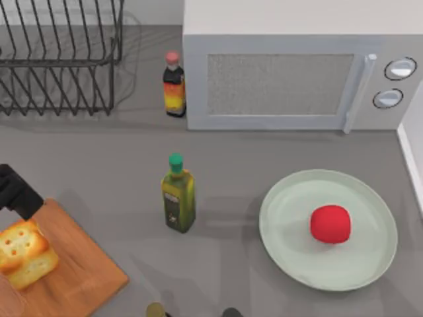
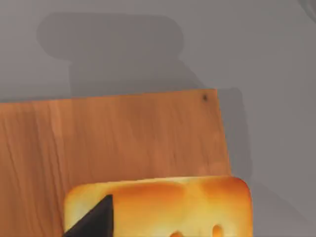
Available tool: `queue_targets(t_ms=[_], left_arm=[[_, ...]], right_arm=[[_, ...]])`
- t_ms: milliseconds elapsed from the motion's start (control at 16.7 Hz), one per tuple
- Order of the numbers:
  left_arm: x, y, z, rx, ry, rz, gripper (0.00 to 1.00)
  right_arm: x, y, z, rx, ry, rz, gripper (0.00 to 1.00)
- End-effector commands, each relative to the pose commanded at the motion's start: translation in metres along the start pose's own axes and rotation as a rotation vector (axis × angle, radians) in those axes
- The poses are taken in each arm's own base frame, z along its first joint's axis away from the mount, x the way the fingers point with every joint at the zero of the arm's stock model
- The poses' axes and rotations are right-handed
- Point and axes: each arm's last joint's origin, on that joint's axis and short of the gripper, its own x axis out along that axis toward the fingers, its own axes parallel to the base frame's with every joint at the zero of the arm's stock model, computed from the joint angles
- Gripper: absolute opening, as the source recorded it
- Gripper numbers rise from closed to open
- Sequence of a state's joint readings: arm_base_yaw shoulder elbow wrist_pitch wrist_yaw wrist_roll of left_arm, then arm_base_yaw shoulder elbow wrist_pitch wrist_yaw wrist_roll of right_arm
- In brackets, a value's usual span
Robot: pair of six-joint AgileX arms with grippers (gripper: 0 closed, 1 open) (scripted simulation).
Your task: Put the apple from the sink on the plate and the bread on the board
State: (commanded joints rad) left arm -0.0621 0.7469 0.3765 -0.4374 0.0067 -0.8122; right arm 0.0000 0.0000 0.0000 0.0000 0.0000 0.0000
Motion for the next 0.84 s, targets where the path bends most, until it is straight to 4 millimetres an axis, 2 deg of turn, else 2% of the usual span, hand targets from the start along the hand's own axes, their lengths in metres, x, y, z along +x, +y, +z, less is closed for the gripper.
queue_targets(t_ms=[180,420,600,840], left_arm=[[-0.015,0.013,-0.009,0.295,-0.237,-0.16,1.0],[-0.022,0.027,-0.019,0.594,-0.568,-0.255,1.0],[-0.021,0.033,-0.024,0.71,-0.734,-0.266,1.0],[-0.02,0.035,-0.025,0.743,-0.787,-0.265,1.0]], right_arm=[[0.0,0.0,0.0,0.0,0.0,0.0,1.0],[0.0,0.0,0.0,0.0,0.0,0.0,1.0],[0.0,0.0,0.0,0.0,0.0,0.0,1.0],[0.0,0.0,0.0,0.0,0.0,0.0,1.0]])
